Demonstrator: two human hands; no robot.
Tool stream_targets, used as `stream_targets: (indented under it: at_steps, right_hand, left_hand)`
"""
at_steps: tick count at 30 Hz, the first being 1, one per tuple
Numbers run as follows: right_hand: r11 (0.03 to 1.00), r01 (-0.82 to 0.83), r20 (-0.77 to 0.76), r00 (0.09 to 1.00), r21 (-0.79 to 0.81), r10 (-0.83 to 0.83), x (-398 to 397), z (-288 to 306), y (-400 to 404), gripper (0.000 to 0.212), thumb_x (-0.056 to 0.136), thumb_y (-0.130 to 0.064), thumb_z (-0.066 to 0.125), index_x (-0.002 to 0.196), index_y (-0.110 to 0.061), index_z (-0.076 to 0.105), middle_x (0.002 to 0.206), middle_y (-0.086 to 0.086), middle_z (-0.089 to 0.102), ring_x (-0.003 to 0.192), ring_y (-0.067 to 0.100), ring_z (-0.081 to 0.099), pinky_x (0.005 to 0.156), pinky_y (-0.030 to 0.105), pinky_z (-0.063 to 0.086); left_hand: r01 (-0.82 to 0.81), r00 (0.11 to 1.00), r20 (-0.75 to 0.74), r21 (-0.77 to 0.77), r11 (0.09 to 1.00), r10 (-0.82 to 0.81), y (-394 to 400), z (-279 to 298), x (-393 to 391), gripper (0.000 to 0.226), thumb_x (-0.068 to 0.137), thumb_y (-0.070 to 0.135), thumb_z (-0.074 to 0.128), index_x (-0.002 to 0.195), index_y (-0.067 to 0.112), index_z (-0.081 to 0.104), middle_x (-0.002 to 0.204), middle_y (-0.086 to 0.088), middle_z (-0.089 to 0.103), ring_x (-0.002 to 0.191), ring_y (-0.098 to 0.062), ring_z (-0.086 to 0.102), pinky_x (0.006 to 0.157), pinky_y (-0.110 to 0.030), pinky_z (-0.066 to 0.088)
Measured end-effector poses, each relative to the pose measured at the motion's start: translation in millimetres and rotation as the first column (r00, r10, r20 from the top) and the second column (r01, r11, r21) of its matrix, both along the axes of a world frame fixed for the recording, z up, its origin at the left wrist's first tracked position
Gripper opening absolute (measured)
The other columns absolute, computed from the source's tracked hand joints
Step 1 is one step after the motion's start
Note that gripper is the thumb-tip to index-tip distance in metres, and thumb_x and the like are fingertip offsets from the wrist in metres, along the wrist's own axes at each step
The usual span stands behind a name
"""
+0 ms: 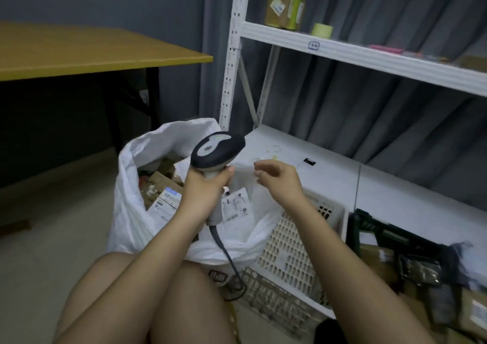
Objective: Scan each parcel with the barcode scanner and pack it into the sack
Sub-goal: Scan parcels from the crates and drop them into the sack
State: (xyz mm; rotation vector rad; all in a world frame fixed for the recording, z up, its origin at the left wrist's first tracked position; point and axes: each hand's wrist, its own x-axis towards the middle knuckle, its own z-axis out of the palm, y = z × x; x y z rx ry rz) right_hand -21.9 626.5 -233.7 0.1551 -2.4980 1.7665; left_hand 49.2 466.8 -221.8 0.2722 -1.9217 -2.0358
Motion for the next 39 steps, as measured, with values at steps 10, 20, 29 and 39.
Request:
stream_targets:
  at_steps: [10,20,29,39]
  right_hand:
    - [0.897,0.436,0.114,0.897,-0.073,-0.426,71.5,-67.6,196.8,0.014,0.093,-0.004,0.06,0.098,-0.013,0.07,0.098,0.001,0.069,0.09,0.012,0.066,0.078,0.023,0.056]
    - [0.718,0.693,0.369,0.65,0.073,-0.665,128.2,-205.3,338.5,0.014,0.093,-0.001,0.058,0.089,-0.011,0.067,0.092,0.006,0.066,0.093,0.023,0.06,0.077,0.03,0.047]
    - [0.597,0.684,0.188,0.578,0.42,-0.794,54.2,-225.8,398.4,0.064,0.086,-0.027,0.071,0.141,-0.013,0.041,0.142,0.016,0.039,0.128,0.034,0.041,0.102,0.04,0.039]
    - [0.409,0.473,0.151,0.493,0.78,-0.857,-35.6,-246.2,429.3,0.094,0.085,-0.047,0.068,0.154,-0.024,0.008,0.16,0.019,-0.006,0.144,0.046,0.002,0.117,0.057,0.011]
  left_hand:
    - [0.373,0.925,0.078,-0.012,0.928,-0.371,155.6,-48.4,-12.3,0.036,0.085,0.014,0.071,0.117,0.003,0.061,0.089,-0.008,0.067,0.074,-0.013,0.062,0.06,-0.016,0.051]
    - [0.606,0.761,0.272,0.024,0.795,-0.589,278.4,-128.8,-8.3,0.019,0.085,0.007,0.07,0.099,0.018,0.063,0.073,-0.003,0.065,0.06,-0.009,0.061,0.065,-0.031,0.054]
    - [0.619,0.711,0.402,0.029,0.785,-0.576,323.0,-177.3,-38.6,0.032,0.087,0.013,0.069,0.116,0.0,0.06,0.072,-0.004,0.062,0.052,-0.004,0.058,0.053,-0.02,0.05]
    - [0.581,0.694,0.471,0.081,0.81,-0.545,327.3,-213.5,-72.5,0.036,0.086,0.013,0.07,0.116,-0.003,0.06,0.071,-0.002,0.063,0.052,-0.005,0.06,0.052,-0.019,0.05]
